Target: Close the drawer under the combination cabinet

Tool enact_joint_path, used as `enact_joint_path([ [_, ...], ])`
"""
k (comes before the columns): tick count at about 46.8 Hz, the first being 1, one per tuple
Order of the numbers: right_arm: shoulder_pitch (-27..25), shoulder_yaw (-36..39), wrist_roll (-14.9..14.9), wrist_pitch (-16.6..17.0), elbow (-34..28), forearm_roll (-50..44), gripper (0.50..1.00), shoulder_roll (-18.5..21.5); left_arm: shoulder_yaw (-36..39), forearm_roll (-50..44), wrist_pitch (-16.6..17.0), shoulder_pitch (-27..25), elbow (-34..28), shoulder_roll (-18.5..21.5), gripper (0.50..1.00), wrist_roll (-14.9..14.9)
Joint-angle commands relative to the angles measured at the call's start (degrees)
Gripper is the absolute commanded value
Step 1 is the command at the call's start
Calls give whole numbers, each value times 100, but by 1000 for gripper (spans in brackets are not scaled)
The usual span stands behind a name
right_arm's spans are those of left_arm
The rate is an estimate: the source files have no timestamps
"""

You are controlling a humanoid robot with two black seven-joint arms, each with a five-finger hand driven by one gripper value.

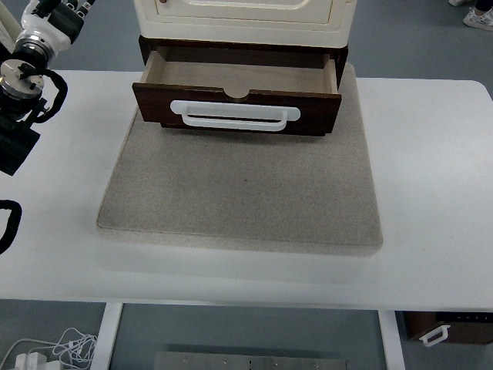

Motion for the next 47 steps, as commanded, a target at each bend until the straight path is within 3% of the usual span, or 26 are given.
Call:
enact_joint_path([
  [1, 0, 0, 3, 0, 0, 0, 952, 0, -7, -7, -212, 8, -16, 1, 999, -2],
  [15, 0, 0, 3, 0, 0, 0, 952, 0, 45, 81, -301, -159, -279, 89, 994, -29],
  [26, 0, 0, -6, 0, 0, 0, 952, 0, 63, 143, -64, -448, -904, 563, 994, -55],
  [47, 0, 0, -6, 0, 0, 0, 952, 0, 107, 1091, -125, -1064, -2687, 1697, 996, -2],
])
